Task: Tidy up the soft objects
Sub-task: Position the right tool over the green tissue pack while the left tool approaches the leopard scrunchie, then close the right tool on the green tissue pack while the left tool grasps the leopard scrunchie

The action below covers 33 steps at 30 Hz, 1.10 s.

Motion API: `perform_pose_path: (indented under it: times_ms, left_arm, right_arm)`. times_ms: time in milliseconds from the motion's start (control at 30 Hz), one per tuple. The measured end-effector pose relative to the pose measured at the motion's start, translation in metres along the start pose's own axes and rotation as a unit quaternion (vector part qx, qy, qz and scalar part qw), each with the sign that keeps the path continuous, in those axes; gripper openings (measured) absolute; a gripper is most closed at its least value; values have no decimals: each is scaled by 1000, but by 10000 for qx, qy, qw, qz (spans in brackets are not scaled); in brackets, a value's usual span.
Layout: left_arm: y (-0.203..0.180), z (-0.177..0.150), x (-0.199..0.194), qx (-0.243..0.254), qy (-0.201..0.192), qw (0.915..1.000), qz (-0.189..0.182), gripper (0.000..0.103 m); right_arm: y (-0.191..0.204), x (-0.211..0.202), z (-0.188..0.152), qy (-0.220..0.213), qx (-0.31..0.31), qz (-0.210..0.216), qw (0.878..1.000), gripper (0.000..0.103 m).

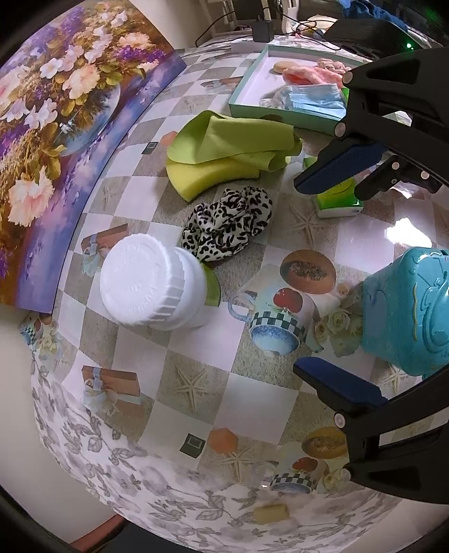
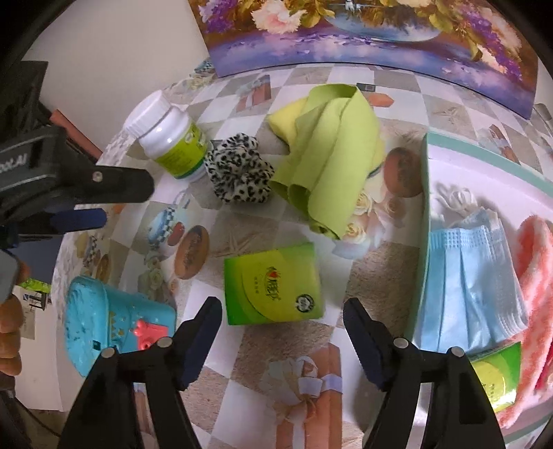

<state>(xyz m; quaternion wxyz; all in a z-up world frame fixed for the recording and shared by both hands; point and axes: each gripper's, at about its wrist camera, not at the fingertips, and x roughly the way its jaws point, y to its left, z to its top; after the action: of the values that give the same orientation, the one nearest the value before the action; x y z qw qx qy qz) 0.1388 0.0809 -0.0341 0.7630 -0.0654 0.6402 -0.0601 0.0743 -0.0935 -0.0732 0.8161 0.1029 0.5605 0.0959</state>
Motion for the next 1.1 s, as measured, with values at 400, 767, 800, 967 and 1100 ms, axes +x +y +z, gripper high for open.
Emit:
perform_pose_path:
  times_ms: [400,767,800,967,1100]
  left_arm:
    - [-7,13,16,-147,191,9997,-72,95]
    - [-38,27,35,-38,289,9996,42,92]
    - [-40,29,38,-23,310,9995,41,88]
    - [-49,40,53,-118,356,9993,49,70]
    - [-53,46,65,-211,433,9988,40,44]
  right_arm:
    - [18,21,4,122,-394,-462,9981,79]
    - [-3,13,6,53,69,-195,9998,65]
    - [-4,11,6,31,109,-168,9998,65]
    - [-18,-8,9,-185,371,-97,9991,65]
    - [-24,-20,13,-315,491,-17,9983,65]
